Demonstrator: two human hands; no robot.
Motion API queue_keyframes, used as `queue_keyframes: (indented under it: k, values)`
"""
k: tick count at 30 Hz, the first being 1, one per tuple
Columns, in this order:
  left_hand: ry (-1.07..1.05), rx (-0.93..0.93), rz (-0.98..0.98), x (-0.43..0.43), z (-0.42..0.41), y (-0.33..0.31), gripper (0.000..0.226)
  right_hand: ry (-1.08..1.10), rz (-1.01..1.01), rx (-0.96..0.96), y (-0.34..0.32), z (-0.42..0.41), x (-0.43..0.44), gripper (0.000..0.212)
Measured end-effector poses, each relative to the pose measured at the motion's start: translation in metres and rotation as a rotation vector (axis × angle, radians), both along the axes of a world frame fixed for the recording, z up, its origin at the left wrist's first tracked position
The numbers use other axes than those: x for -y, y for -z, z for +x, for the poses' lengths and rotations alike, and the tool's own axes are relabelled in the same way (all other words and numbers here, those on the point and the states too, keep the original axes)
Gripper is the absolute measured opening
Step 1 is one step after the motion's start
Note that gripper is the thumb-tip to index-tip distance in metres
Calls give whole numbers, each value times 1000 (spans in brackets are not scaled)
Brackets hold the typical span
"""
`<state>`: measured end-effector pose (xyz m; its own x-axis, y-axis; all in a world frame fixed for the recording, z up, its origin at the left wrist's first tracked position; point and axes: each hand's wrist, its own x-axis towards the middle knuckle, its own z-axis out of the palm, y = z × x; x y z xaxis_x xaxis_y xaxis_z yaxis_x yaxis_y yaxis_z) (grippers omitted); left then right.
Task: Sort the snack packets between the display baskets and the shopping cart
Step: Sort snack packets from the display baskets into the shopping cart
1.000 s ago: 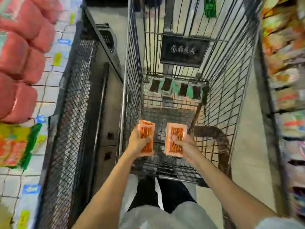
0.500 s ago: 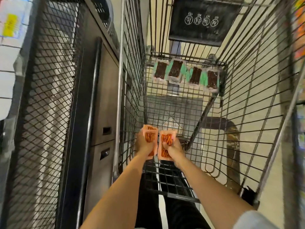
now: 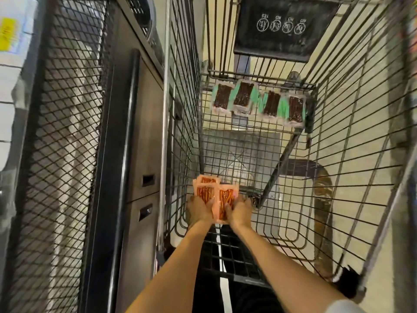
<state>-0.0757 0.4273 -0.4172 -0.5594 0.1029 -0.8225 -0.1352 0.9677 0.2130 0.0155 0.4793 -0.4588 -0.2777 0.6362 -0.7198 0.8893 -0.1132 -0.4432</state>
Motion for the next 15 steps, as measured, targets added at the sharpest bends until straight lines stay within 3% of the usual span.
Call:
queue_keyframes:
  k: [3, 7, 15]
  values:
    - [18, 68, -33, 7, -1, 0, 34, 169, -28, 5, 0, 0, 10, 23]
    - [32, 102, 12, 14, -4, -3, 35, 44, -26, 82, 7, 7, 9, 27]
    - [46, 113, 103, 26, -7, -8, 35, 19, -107, 95, 6, 15, 11, 38]
